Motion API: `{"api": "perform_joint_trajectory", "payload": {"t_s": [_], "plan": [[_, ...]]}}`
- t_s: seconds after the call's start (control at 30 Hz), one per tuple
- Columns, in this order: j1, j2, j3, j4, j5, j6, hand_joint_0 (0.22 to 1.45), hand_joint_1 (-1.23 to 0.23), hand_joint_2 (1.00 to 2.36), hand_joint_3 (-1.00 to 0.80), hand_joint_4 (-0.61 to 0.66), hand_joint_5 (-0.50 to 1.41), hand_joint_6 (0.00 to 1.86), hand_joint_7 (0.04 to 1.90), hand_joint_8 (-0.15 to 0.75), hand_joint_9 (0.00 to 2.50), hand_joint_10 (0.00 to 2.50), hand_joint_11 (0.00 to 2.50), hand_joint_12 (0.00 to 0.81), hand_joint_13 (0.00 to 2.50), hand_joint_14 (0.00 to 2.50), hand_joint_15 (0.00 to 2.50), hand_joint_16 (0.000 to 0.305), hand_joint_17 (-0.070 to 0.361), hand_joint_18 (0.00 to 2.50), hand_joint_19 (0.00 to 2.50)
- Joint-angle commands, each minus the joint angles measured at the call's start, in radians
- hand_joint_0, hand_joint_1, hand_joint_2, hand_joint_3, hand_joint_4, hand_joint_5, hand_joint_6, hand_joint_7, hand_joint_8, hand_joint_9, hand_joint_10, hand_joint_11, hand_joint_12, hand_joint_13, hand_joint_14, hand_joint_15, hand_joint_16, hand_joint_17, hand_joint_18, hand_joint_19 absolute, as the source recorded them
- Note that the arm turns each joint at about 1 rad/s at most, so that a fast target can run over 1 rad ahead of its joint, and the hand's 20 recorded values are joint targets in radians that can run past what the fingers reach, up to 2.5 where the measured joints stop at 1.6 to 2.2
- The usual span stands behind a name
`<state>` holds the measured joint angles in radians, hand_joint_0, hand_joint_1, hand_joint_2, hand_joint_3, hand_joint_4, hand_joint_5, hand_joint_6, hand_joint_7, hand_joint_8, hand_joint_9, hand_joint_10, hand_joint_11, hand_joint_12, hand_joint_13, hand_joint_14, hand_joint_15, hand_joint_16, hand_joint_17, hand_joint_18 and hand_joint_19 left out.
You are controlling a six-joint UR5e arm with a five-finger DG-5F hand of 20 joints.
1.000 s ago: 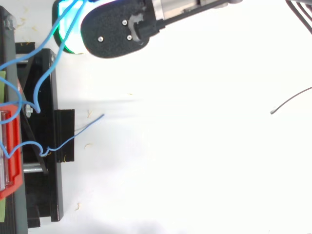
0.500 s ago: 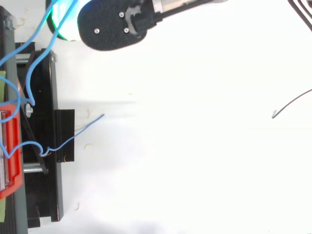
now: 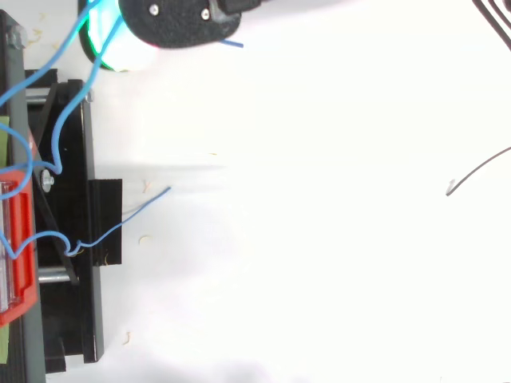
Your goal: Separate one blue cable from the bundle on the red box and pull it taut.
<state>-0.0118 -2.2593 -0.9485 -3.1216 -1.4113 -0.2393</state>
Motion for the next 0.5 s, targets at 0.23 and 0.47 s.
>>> {"api": "perform_joint_trajectory", "payload": {"t_s": [0.23,0.47], "plan": [[0.003,0.0,0.004,0.0,0.0,0.0,0.58,-0.45,1.01,-0.3,0.12,0.08,0.5,1.31,0.139,0.74,0.0,0.0,0.322,0.51,0.0,0.06,0.045,0.102,0.49,0.35],[0.003,0.0,0.007,0.0,0.003,-0.006,0.58,-0.48,1.0,-0.18,0.15,0.08,0.5,1.29,0.197,0.8,0.0,0.0,0.369,0.57,0.0,0.07,0.055,0.125,0.6,0.34]]}}
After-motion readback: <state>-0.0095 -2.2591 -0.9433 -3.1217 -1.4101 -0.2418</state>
